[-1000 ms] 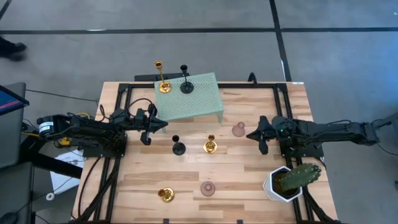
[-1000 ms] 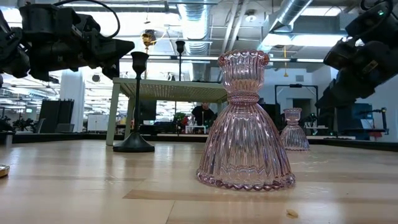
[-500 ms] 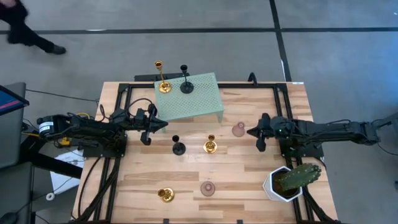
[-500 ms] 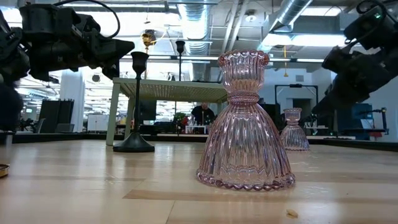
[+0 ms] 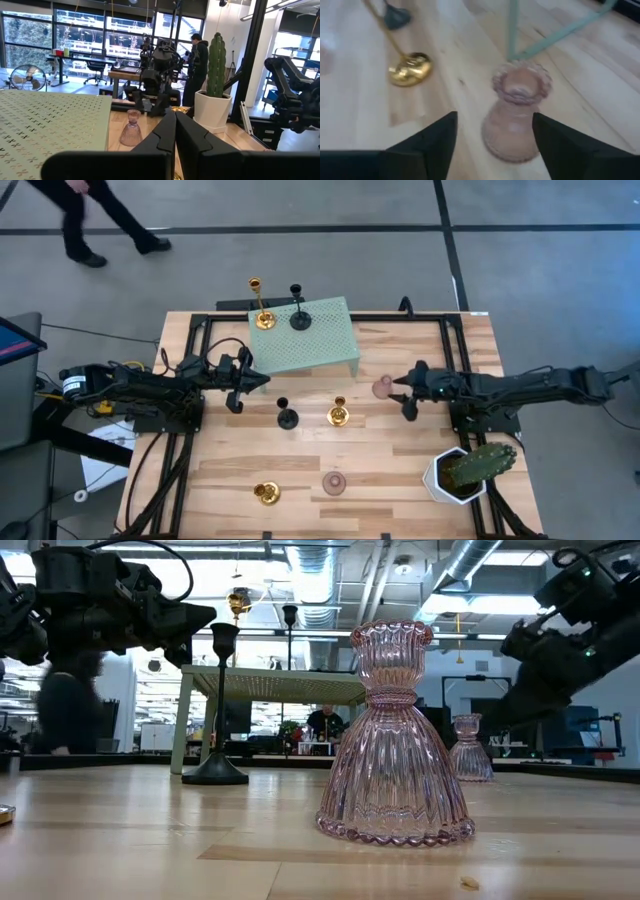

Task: Pick & Place candle stick holders
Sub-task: Put the top violet candle holder on the shelf

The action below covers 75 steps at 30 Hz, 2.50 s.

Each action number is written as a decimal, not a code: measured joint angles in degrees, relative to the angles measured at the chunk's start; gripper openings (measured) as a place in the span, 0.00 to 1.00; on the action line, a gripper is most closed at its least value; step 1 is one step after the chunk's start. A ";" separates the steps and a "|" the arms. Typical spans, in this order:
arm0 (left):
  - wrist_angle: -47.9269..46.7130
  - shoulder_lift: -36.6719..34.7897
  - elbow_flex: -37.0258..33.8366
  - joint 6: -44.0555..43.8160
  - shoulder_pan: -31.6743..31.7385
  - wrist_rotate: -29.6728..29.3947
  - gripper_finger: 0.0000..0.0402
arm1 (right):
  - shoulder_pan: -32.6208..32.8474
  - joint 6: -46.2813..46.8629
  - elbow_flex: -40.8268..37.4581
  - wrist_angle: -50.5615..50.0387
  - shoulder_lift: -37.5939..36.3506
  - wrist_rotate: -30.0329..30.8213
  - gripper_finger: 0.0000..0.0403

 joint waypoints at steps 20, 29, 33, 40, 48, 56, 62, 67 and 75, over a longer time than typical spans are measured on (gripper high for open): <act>-0.08 -0.02 0.00 0.00 0.02 0.00 0.02 | 0.00 2.72 0.03 19.26 18.51 4.96 0.66; -0.43 0.00 0.00 0.00 0.02 0.00 0.02 | -0.02 2.97 0.03 28.46 26.06 5.21 0.66; -0.48 0.00 0.00 0.00 0.01 0.00 0.02 | 0.00 3.00 0.03 30.82 28.08 7.20 0.65; -0.52 0.00 0.00 0.00 0.00 0.00 0.02 | -0.02 3.02 0.05 31.62 28.66 7.69 0.45; -1.44 -0.01 -0.02 0.00 0.01 0.00 0.02 | 0.17 3.00 0.09 31.74 28.42 7.48 0.30; -1.41 0.00 -0.02 0.00 0.00 0.00 0.02 | 0.17 3.04 3.47 28.08 26.31 7.27 0.32; -1.40 -0.01 -0.02 -0.01 0.01 0.00 0.02 | 0.17 3.01 11.45 13.70 23.51 5.16 0.31; -1.40 -0.02 -0.02 0.00 0.00 0.01 0.02 | 0.17 2.99 18.18 5.04 20.98 4.24 0.32; -1.42 -0.02 -0.02 0.00 0.02 0.00 0.02 | 0.13 0.14 28.76 -6.33 19.73 2.68 0.31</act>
